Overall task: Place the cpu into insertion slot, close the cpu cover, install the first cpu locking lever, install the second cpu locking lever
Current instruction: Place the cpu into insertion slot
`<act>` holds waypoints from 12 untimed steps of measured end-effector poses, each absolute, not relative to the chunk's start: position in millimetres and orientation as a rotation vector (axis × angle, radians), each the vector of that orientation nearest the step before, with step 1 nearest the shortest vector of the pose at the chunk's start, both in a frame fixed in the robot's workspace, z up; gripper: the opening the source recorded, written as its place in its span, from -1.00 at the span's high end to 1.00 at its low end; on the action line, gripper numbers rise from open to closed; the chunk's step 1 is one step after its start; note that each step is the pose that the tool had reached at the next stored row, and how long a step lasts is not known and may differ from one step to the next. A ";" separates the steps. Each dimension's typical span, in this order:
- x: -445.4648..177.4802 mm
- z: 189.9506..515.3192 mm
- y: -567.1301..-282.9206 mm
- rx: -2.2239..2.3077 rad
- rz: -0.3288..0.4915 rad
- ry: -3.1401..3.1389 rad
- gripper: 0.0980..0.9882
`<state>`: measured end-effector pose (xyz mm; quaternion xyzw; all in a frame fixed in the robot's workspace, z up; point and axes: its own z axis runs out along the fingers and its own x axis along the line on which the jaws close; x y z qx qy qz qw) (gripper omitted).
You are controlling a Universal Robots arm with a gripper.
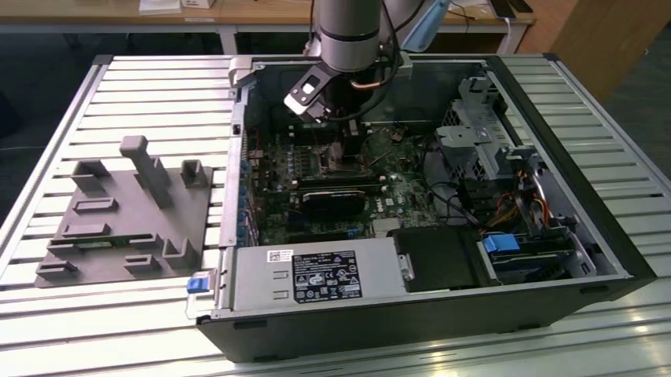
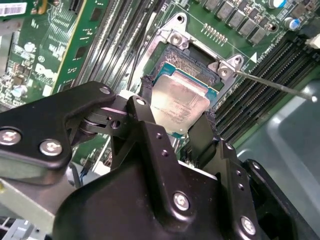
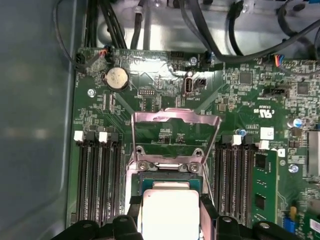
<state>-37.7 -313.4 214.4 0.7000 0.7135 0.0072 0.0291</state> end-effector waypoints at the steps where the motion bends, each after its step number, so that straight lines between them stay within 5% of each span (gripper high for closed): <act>1: -38.5 212.9 -313.4 2.159 0.023 2.201 0.00; 12: -40.2 201.9 -313.4 2.159 0.023 2.201 0.00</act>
